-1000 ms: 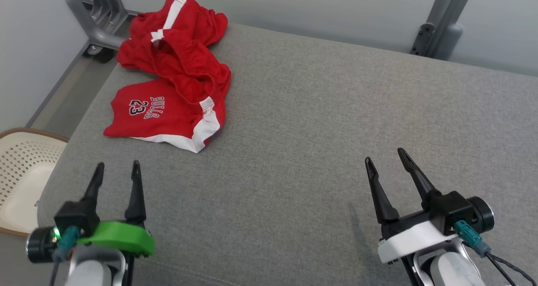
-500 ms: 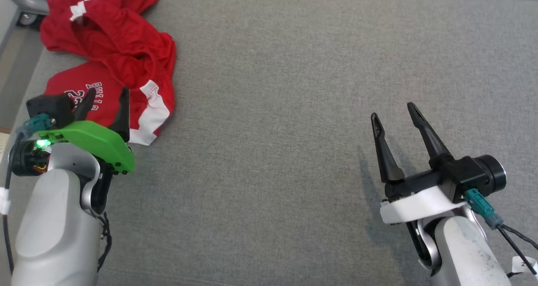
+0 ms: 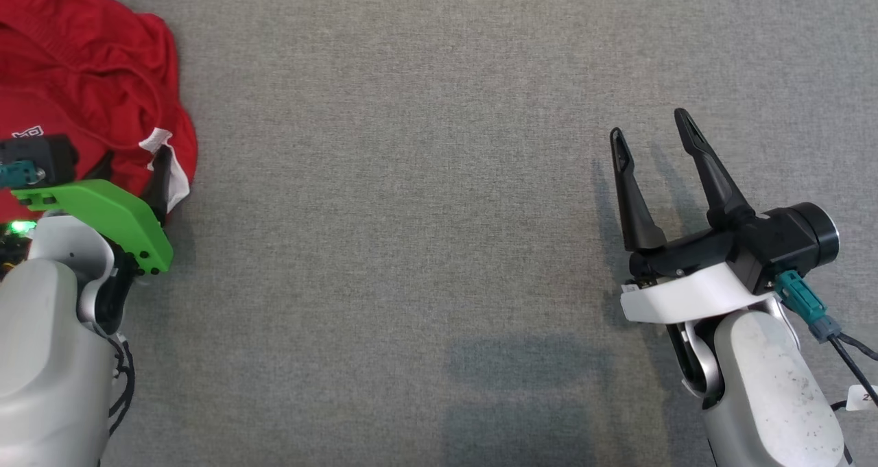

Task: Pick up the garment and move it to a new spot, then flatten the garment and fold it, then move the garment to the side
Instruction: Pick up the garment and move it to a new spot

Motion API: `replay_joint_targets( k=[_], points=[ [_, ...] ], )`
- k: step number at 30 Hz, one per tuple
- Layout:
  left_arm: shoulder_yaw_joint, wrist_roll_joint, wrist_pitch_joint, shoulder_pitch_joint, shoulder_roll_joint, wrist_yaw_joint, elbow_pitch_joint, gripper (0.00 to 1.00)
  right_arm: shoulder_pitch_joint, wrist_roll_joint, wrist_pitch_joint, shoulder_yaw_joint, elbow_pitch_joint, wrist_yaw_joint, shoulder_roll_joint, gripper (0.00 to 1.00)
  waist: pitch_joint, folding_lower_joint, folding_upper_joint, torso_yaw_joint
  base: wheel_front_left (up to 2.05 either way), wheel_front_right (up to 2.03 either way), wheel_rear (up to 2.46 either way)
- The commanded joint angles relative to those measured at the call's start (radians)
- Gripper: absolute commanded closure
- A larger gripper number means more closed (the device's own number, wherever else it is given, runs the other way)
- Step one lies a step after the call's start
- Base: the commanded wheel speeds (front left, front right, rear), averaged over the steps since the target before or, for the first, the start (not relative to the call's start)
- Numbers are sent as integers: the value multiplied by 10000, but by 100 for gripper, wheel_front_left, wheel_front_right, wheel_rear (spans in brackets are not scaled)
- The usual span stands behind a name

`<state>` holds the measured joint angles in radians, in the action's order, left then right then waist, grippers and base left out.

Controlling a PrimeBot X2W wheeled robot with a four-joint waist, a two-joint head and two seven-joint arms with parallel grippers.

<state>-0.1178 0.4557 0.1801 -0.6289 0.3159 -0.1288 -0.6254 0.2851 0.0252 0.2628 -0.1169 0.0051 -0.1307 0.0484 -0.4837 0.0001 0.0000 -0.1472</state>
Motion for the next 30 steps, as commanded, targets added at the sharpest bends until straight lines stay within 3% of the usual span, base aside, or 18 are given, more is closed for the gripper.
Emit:
replay_joint_targets(
  k=[1,3,4,5,6,7,8,21,30],
  points=[
    [-31,99,179,-71,70,-13,-196,0,151,76,31,-10,-68,-1,36,0,-260,-1,0,258,0,0,0],
    [-25,148,307,-92,161,-13,-296,0,191,97,31,-31,-72,-1,36,0,-273,-1,0,293,0,0,0],
    [-11,159,361,-104,212,-1,-348,9,219,120,31,-51,-72,-2,36,0,-266,-1,0,311,0,0,0],
    [1,155,365,-108,256,19,-373,37,234,154,31,-66,-72,-1,36,0,-247,-1,0,330,0,0,0],
    [27,138,296,-115,305,67,-358,55,229,178,31,-73,-66,-1,36,0,-216,-1,0,350,0,0,0],
    [50,128,215,-137,355,94,-320,95,216,185,31,-79,-56,-1,36,0,-176,-1,0,373,0,0,0],
    [59,100,116,-143,405,94,-270,100,198,220,31,-72,-47,-2,36,0,-122,-1,0,396,0,0,0],
    [-757,-544,-878,72,1388,-4,2295,100,-321,575,31,167,63,-2,36,0,1238,-1,0,901,0,0,0],
    [-2352,-575,-69,129,2160,-15,4982,100,-986,780,31,533,209,-1,33,0,2550,-1,0,2001,0,0,0]
  ],
)
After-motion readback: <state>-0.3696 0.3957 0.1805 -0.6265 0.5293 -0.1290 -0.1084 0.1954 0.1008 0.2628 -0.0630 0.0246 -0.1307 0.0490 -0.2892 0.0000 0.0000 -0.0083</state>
